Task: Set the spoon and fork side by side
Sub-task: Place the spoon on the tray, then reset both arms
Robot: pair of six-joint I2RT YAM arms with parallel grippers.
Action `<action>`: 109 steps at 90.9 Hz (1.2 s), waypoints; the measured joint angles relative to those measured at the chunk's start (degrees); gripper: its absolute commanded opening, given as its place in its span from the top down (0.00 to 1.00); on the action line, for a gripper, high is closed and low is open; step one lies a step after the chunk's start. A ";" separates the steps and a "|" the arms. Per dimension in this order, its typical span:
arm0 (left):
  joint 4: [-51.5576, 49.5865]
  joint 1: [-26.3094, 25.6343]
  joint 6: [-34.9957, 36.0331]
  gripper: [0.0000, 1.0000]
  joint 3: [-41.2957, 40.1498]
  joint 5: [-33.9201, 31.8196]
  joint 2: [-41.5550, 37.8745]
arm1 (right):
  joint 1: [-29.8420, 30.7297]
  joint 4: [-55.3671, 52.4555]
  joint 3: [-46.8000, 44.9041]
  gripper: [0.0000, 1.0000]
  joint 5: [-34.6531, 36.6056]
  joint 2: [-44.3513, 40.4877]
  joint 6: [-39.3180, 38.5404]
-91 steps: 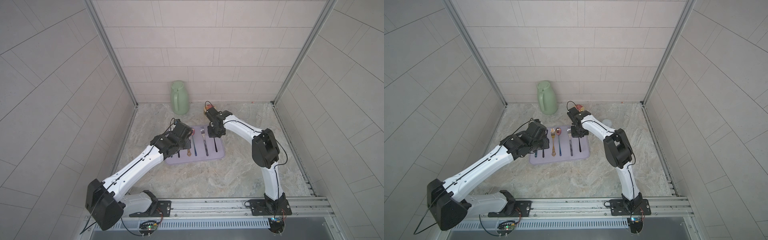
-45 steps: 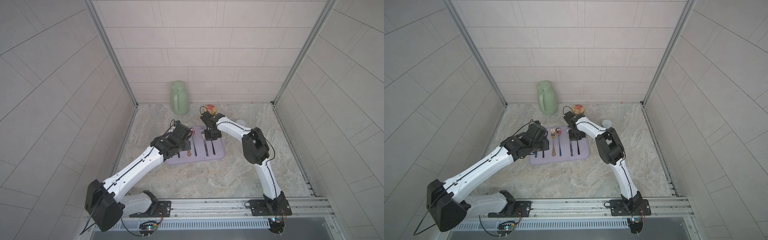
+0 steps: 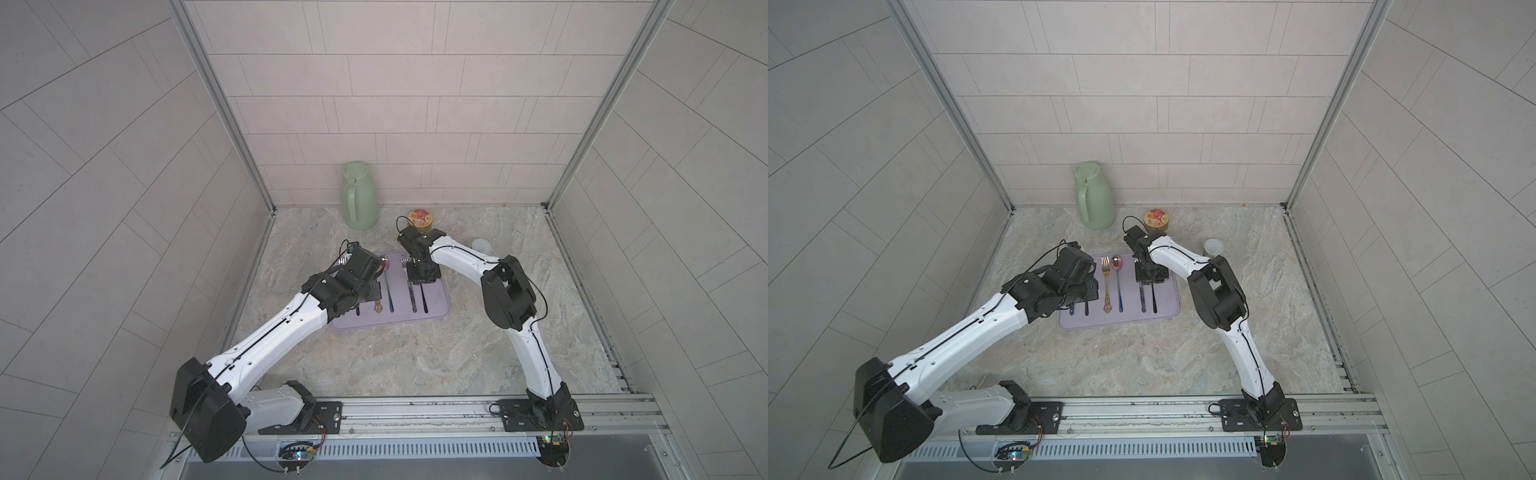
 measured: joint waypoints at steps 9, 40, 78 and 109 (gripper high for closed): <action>0.17 0.28 -0.15 0.64 -0.44 -0.63 0.00 | -0.22 -0.24 -2.51 0.64 0.07 -2.08 0.22; 4.81 2.21 2.16 0.46 -2.14 -9.68 -1.01 | -2.99 4.31 -16.85 0.53 2.32 -23.06 0.22; 32.98 5.86 16.09 0.10 -21.84 -32.20 -11.98 | -6.56 19.12 -40.44 0.37 17.59 -50.03 -6.62; 59.36 19.17 26.84 0.06 -39.15 -31.17 -7.26 | -15.37 47.01 -67.19 0.15 25.49 -64.46 -19.67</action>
